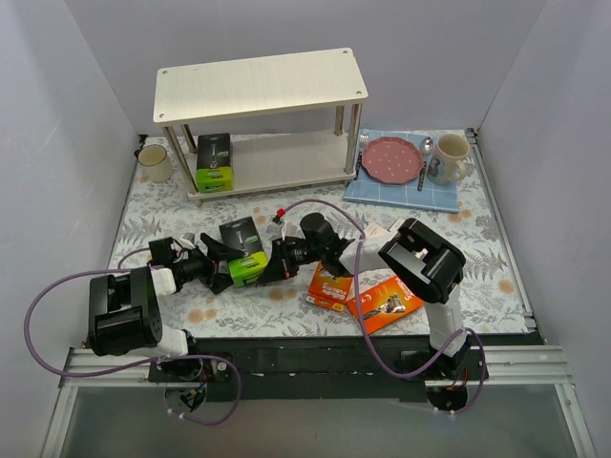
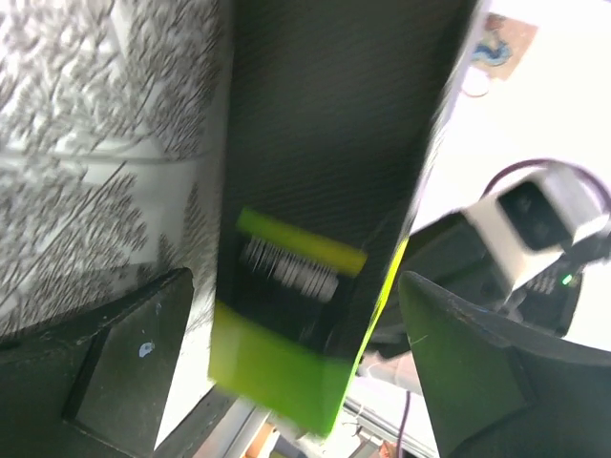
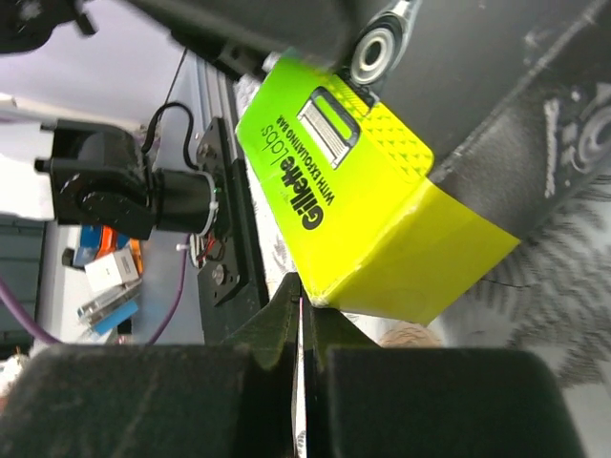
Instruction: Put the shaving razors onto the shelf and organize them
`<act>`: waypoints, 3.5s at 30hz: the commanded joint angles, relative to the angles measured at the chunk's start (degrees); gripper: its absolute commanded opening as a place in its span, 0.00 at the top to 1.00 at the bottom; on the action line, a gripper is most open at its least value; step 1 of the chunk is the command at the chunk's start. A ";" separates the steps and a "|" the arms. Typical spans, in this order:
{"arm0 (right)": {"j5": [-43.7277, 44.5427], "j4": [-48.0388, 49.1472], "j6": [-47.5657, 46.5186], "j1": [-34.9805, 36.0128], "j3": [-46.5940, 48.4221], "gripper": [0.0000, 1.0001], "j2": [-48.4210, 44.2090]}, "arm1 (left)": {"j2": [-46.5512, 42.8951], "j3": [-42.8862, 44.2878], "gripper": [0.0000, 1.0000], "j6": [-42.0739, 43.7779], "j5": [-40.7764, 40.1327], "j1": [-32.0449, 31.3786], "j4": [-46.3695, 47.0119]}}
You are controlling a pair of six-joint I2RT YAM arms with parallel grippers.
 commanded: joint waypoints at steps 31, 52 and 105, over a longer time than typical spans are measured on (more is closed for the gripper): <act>-8.51 4.04 13.68 -8.99 -0.22 0.05 -3.93 | 1.43 -1.07 0.50 -10.12 18.91 -3.65 31.93; -7.72 3.78 8.51 -8.20 3.83 0.53 -2.96 | 7.41 5.60 0.35 -10.59 16.18 -5.85 32.14; 8.63 -6.33 1.74 -18.57 38.29 0.08 17.61 | -4.55 8.51 0.24 20.46 16.71 7.42 -17.19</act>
